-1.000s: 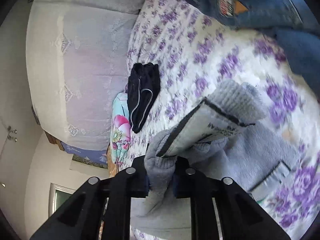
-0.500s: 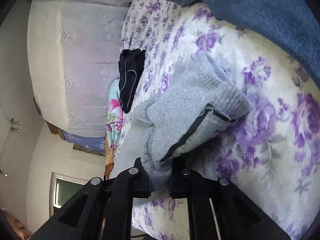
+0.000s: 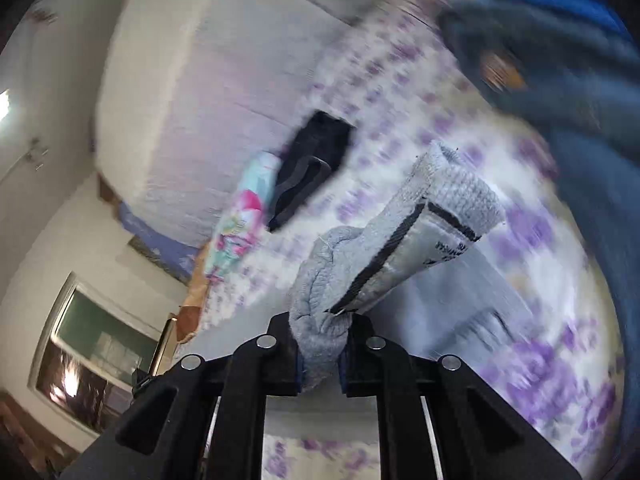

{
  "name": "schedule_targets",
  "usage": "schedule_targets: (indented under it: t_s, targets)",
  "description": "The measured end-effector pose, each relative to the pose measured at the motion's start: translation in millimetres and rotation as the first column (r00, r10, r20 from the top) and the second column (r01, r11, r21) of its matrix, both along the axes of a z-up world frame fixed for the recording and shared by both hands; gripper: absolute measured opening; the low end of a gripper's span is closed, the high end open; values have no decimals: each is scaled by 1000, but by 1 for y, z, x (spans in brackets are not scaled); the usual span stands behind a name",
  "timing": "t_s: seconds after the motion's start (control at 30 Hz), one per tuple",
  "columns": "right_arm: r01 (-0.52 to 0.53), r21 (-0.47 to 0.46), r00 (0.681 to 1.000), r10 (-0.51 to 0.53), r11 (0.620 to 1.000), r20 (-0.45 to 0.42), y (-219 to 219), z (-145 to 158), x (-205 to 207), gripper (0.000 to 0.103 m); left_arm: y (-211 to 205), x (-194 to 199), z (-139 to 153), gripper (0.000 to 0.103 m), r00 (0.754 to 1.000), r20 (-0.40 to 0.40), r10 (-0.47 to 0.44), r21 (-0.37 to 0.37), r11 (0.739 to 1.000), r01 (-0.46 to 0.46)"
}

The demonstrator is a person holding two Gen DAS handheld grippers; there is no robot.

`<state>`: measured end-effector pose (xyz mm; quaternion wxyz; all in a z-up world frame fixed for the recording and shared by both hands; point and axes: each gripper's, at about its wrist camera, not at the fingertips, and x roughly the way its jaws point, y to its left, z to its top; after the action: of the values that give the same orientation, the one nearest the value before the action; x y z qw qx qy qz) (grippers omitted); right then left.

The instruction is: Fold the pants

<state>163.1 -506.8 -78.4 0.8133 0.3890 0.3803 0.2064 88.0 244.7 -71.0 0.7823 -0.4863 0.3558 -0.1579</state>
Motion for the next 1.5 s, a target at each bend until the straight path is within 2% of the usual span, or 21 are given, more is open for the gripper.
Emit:
schedule_targets:
  t_s: [0.03, 0.1, 0.2, 0.37, 0.5, 0.57, 0.63, 0.7, 0.77, 0.83, 0.87, 0.93, 0.97, 1.03, 1.1, 1.13, 1.17, 1.23, 1.3, 1.43, 1.5]
  targets:
    - [7, 57, 996, -2, 998, -92, -8, -25, -3, 12, 1, -1, -12, 16, 1000, -27, 1, -17, 1000, -1]
    - [8, 178, 996, 9, 984, -94, -20, -40, -20, 22, 3, -5, -29, 16, 998, -64, 11, -26, 1000, -12]
    - [92, 127, 994, -83, 988, -69, -37, -15, -41, 62, 6, -11, -23, 19, 998, -56, 12, -20, 1000, -13]
    - [252, 12, 967, -252, 968, 32, -57, 26, -65, 64, 7, -32, 8, 31, 996, -39, 78, 151, 986, -71]
    - [140, 22, 974, -141, 990, 176, -16, 51, -56, 69, 1, -50, 46, 31, 989, 61, 133, 245, 959, -144]
    - [69, 8, 972, -69, 998, 222, 12, 58, -38, 78, -16, -46, 66, 33, 989, 120, 81, 279, 954, -112]
    - [34, -59, 971, -19, 998, 239, 40, 60, -21, 79, -40, -34, 82, 45, 987, 158, 17, 346, 936, -72]
    - [25, -110, 972, 2, 994, 234, 61, 54, -9, 79, -60, -17, 84, 58, 985, 168, -23, 378, 925, -43]
    - [9, -142, 978, 21, 990, 208, 75, 40, -2, 79, -78, 4, 70, 58, 988, 136, -67, 397, 918, 7]
    - [7, -219, 985, 31, 976, 172, 83, 25, 0, 78, -86, 26, 43, 57, 994, 73, -77, 464, 885, 35]
    - [-7, -253, 985, 50, 967, 163, 86, 16, 2, 76, -84, 35, 29, 49, 996, 46, -76, 494, 869, 43]
    - [4, -331, 973, 74, 944, 221, 94, 7, -4, 74, -73, 40, 3, 9, 998, 26, -51, 535, 845, 29]
    - [-3, -389, 966, 103, 921, 235, 101, 4, -9, 75, -63, 38, -4, 2, 998, 42, -53, 501, 865, 25]
    - [-12, -455, 965, 129, 890, 226, 111, 3, -8, 79, -38, 30, -12, 2, 999, 22, -26, 329, 944, 17]
    - [-25, -450, 963, 143, 893, 229, 113, 2, -9, 84, -25, 19, -13, 1, 1000, -7, 25, 240, 970, -22]
    - [-34, -437, 960, 151, 899, 236, 112, 2, -9, 86, -25, 14, -7, 1, 999, -2, 39, 259, 965, -37]
    - [-39, -426, 957, 157, 904, 244, 110, 2, -10, 88, -30, 11, 4, 3, 999, 12, 42, 310, 950, -44]
    - [-44, -407, 952, 161, 912, 259, 108, 2, -13, 89, -46, 9, 26, 23, 997, 52, 48, 400, 914, -65]
    - [-45, -400, 951, 161, 915, 262, 107, 2, -13, 90, -69, 13, 46, 74, 994, 102, 29, 455, 888, -73]
    - [-49, -397, 950, 166, 916, 265, 108, 2, -13, 91, -132, 44, 65, 80, 982, 132, -136, 530, 847, 46]
    - [-51, -386, 949, 166, 921, 270, 107, 2, -13, 91, -160, 62, 48, 80, 980, 48, -194, 587, 799, 130]
